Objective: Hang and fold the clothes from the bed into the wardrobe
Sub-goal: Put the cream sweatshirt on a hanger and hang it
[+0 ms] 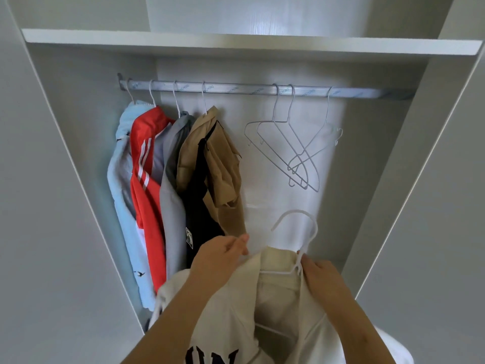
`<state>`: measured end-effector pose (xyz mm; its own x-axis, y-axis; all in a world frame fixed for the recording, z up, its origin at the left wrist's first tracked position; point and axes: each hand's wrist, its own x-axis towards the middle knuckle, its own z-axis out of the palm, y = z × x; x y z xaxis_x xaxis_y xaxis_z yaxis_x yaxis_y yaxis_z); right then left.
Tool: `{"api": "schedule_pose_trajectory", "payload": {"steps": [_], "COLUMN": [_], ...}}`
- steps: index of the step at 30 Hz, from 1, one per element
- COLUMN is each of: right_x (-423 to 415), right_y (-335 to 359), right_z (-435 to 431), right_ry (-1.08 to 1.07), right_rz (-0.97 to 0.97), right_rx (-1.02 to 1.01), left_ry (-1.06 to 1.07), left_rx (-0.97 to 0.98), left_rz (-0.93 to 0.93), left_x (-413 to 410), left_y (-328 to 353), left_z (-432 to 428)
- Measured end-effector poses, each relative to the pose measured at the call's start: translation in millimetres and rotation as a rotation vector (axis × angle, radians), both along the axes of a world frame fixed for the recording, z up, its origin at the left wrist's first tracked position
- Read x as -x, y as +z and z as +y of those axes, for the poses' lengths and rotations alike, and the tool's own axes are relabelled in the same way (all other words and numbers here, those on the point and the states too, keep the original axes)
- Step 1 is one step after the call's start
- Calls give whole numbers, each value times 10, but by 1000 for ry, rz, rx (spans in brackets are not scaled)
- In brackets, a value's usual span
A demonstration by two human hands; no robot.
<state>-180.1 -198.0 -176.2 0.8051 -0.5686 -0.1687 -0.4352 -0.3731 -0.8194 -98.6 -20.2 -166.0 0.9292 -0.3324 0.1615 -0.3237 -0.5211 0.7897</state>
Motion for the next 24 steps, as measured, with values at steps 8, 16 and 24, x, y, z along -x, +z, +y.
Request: {"api": "schedule_pose_trajectory", "payload": {"steps": [8,16,24], "right_x": [273,391,-83], "right_y": [-84,-86,234], "right_z": [-250,-235,-239], "right_ry": [-167,-256,-61], "right_rz": [31,-51,-83], "right_rx": [-83,-393,-433], "left_ry": [115,210,207], "left_rx": [320,473,498], "left_rz": [383,550,434], "left_x": [147,206,28], "left_y": [-193,-220,-4], "left_z": [-207,-404,-449]}}
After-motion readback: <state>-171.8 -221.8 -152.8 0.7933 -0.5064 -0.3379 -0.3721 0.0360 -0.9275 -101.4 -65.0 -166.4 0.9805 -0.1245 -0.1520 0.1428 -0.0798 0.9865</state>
